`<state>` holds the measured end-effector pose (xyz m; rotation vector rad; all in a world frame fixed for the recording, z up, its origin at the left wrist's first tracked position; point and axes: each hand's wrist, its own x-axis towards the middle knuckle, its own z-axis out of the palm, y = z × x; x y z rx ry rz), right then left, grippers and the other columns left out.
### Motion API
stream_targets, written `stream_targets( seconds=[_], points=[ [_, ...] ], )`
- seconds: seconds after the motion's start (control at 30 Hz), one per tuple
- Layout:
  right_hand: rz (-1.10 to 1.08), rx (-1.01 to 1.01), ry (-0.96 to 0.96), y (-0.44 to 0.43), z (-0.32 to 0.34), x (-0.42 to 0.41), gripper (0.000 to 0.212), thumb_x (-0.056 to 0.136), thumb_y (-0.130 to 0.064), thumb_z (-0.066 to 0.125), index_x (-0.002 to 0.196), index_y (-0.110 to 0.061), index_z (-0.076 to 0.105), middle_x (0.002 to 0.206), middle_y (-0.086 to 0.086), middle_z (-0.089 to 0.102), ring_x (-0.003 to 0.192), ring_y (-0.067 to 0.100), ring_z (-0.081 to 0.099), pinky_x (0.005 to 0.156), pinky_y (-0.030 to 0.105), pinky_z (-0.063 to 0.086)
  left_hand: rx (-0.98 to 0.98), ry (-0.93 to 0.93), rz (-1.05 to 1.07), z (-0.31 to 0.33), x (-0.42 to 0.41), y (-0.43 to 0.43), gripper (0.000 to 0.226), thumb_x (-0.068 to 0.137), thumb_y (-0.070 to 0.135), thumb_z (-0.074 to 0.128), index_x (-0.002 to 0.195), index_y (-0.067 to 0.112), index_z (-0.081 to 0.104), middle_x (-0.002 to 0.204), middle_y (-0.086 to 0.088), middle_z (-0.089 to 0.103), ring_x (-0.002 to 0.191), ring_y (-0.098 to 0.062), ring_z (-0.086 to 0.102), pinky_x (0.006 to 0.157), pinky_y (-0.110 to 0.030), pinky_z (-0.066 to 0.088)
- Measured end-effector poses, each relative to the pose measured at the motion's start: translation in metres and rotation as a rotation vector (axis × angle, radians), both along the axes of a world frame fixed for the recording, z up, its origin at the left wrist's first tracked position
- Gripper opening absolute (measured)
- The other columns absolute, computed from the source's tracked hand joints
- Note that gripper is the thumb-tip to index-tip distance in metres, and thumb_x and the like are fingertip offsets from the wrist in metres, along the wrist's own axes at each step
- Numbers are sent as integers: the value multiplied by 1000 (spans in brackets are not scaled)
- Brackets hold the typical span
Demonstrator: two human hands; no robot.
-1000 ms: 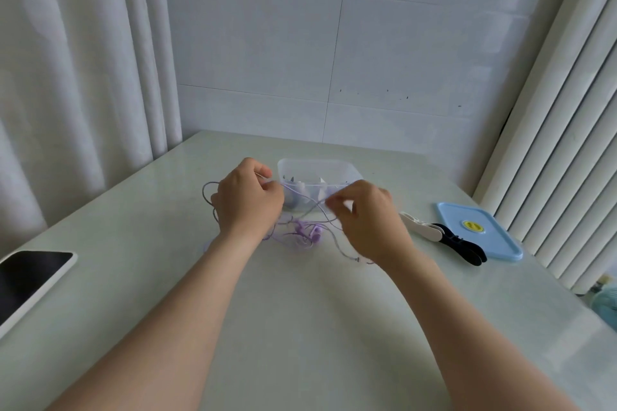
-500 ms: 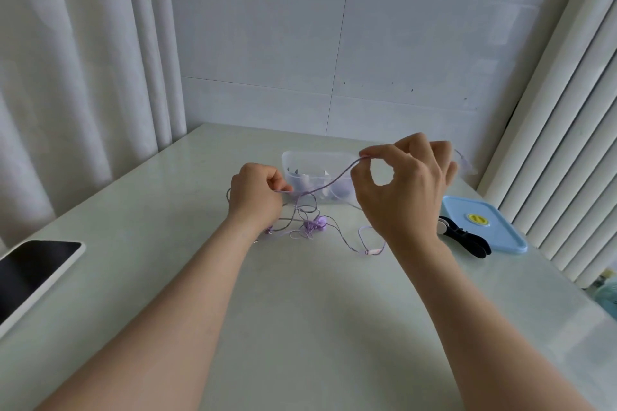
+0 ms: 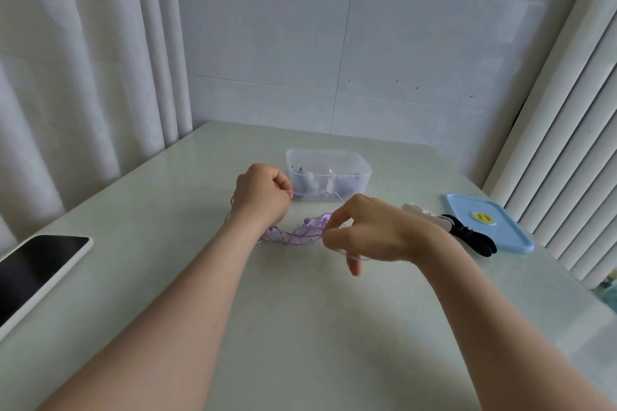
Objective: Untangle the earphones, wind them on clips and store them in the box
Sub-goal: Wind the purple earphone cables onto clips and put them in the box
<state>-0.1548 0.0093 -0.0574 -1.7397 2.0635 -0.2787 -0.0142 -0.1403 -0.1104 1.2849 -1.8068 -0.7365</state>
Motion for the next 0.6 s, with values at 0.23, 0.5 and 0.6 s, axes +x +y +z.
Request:
stream_targets(
  seconds=[0.23, 0.5, 0.6],
  points=[
    [-53, -471, 216, -21, -27, 1, 28, 79, -57, 67, 93, -33, 66, 79, -12, 67, 87, 13, 64, 72, 32, 53, 43, -81, 5, 7, -1, 6, 36, 75, 0, 48, 77, 27, 73, 79, 13, 68, 95, -22, 63, 92, -39, 52],
    [155, -354, 142, -27, -40, 8, 42, 83, -36, 68, 125, -39, 69, 62, -19, 57, 75, 6, 60, 82, 38, 60, 35, -245, 18, 15, 3, 9, 30, 72, 3, 46, 81, 30, 54, 116, 1, 47, 113, -32, 35, 80, -36, 27],
    [168, -352, 149, -29, -43, 3, 27, 87, -27, 67, 111, -35, 77, 59, -17, 60, 75, 8, 64, 88, 39, 60, 4, -204, 32, 15, 2, 5, 28, 75, -2, 45, 74, 24, 56, 99, 4, 55, 109, -31, 37, 78, -36, 28]
  ],
)
